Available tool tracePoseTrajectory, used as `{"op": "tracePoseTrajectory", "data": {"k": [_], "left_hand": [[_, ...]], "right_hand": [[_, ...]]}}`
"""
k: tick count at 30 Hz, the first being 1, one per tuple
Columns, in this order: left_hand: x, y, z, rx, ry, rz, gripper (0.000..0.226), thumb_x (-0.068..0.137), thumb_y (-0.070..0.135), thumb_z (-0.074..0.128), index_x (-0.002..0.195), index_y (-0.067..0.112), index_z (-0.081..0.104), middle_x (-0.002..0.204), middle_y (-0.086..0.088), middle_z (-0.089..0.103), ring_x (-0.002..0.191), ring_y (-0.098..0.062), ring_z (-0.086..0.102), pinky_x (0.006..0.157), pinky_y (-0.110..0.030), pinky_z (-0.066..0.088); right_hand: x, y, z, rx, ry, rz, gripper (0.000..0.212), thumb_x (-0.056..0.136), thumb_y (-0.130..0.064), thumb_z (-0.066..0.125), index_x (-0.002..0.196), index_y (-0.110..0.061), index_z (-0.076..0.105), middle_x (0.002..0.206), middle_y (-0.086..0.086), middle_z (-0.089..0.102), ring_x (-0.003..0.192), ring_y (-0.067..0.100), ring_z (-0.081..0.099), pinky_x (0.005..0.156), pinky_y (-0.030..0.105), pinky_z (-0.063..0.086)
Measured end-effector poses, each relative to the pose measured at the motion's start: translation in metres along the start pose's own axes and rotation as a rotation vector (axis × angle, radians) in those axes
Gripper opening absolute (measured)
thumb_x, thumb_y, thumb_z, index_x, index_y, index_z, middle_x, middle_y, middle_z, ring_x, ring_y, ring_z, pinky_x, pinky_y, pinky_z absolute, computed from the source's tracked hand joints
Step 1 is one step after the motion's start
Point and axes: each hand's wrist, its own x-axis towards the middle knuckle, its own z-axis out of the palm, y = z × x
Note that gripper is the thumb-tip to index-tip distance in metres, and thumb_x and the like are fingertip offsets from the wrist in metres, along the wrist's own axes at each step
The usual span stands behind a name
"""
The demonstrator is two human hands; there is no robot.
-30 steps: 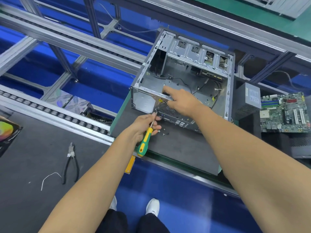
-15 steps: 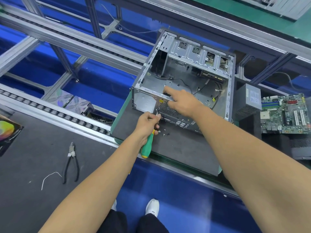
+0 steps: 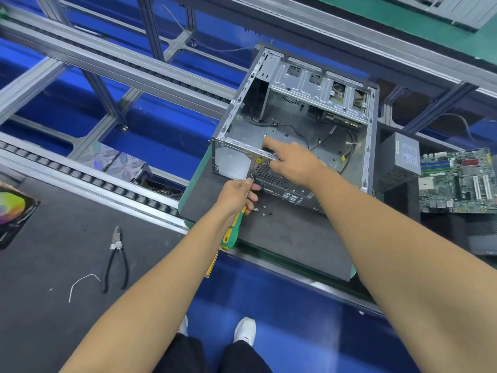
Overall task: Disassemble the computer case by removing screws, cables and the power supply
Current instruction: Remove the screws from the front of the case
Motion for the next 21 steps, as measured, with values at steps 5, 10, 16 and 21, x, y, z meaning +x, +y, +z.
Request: {"op": "tracePoseTrajectory", "data": {"k": [5,10,16,21], "left_hand": [[-0.0011,0.0004,-0.0002,0.017,0.007,0.022,0.024,0.107,0.031,0.054,0.111,0.007,0.052,0.076,-0.005,0.058,0.046,-0.009,0.044,0.038,-0.024,0.036],[-0.0024,-0.0058,0.0011,0.014,0.059,0.086,0.025,0.098,0.019,0.070,0.096,0.011,0.047,0.073,-0.006,0.050,0.050,-0.009,0.046,0.039,-0.024,0.041],[0.0001,-0.0083,0.0009,0.016,0.057,0.094,0.023,0.102,0.027,0.063,0.089,0.010,0.055,0.080,-0.010,0.063,0.047,-0.011,0.058,0.051,-0.032,0.060],[0.0012,-0.0088,-0.0004,0.062,0.072,0.077,0.024,0.105,0.031,0.056,0.092,0.012,0.060,0.077,-0.005,0.067,0.051,-0.015,0.066,0.047,-0.028,0.054]], "right_hand": [[-0.0003,-0.0007,0.0001,0.003,-0.001,-0.003,0.030,0.089,-0.020,0.052,0.116,-0.028,0.043,0.064,0.007,0.050,0.058,0.024,0.046,0.053,0.033,0.033],[-0.0005,-0.0012,-0.0006,-0.002,-0.005,0.003,0.030,0.088,-0.019,0.052,0.116,-0.029,0.043,0.064,0.008,0.049,0.058,0.026,0.048,0.055,0.036,0.037],[-0.0004,-0.0015,-0.0001,-0.007,-0.004,0.004,0.031,0.089,-0.020,0.051,0.117,-0.029,0.044,0.065,0.007,0.048,0.061,0.028,0.049,0.056,0.037,0.038],[0.0003,-0.0009,0.0001,-0.014,-0.011,0.011,0.029,0.089,-0.020,0.051,0.115,-0.029,0.042,0.064,0.006,0.047,0.059,0.026,0.047,0.053,0.034,0.033]]}}
